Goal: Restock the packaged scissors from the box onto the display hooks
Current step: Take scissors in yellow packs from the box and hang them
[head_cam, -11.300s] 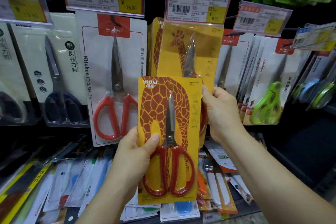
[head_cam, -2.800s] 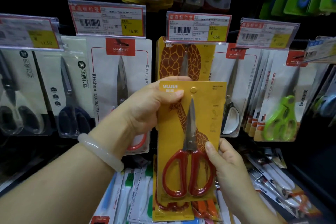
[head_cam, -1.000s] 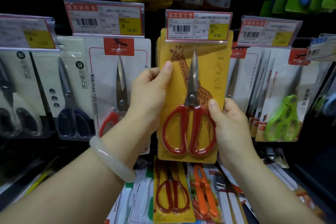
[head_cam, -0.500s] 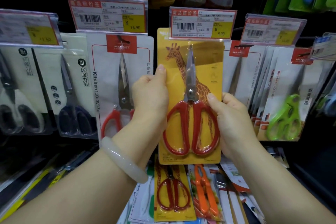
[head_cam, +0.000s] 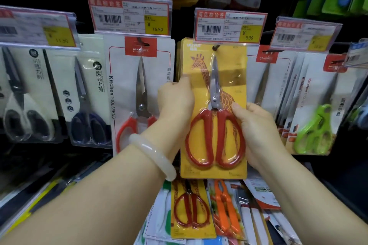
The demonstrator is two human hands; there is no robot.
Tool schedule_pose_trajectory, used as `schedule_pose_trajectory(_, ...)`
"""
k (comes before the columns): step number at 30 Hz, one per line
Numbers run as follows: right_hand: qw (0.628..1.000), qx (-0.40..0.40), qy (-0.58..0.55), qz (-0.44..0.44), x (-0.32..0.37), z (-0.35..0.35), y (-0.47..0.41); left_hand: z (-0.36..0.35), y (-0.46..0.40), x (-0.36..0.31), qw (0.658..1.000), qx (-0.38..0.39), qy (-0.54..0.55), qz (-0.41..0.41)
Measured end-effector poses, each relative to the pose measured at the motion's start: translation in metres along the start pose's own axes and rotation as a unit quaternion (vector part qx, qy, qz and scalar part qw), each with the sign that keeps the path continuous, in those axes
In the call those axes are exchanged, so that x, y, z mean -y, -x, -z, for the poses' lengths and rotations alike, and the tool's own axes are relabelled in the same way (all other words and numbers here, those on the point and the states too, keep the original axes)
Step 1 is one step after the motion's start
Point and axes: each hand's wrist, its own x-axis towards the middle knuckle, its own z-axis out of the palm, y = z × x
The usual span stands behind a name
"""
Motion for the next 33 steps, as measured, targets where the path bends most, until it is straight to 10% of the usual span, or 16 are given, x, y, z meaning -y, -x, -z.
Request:
schedule_pose_trajectory(12, 0.960, 0.031, 0.278, -0.019, -0.073, 0.044, 0.020, 0.002, 0.061, 0.092, 0.992, -0.091, -0.093, -0.007)
schedule_pose_trajectory(20, 0.906, 0.079, 0.402, -0.108, -0.127, 0.153, 0.085, -0.060, 0.175, 0.181, 0.940, 0.213, -0.186, 0.191)
schedule_pose_trajectory(33, 0.786, -0.048, 0.514, -0.341, -0.129, 0.436, 0.191, -0.150, 0.339, 0.238, 0.812, 0.433, -0.235, 0.314)
